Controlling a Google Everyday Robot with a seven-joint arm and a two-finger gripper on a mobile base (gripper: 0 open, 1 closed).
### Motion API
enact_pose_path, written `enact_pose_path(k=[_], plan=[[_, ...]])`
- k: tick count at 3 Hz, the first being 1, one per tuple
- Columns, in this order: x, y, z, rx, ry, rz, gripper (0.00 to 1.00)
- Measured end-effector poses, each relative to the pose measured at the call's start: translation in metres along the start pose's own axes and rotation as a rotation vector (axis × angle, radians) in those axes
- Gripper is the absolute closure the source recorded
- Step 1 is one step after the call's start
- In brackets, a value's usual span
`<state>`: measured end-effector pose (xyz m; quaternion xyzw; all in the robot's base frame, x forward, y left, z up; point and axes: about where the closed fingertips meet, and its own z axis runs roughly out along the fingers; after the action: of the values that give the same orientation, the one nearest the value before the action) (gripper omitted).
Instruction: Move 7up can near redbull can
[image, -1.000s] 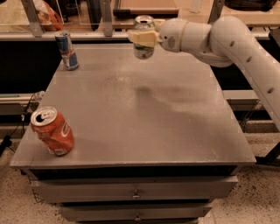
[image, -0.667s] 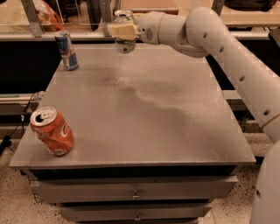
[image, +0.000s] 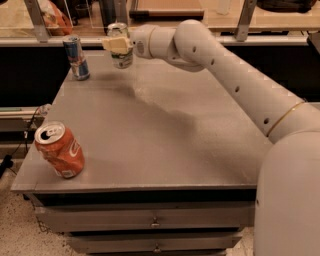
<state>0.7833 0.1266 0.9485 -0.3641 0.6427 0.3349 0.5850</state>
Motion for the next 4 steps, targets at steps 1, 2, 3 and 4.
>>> enact_pose_path(k=[1,2,3,4], plan=[[0.015,0.007,0.018,0.016,0.001,0.029,1.0],[0.021,0.016,0.037,0.017,-0.019,0.048,1.0],[0.023,0.024,0.055,0.004,-0.04,0.052,1.0],[0.028,0.029,0.065,-0.016,-0.04,0.046,0.8]])
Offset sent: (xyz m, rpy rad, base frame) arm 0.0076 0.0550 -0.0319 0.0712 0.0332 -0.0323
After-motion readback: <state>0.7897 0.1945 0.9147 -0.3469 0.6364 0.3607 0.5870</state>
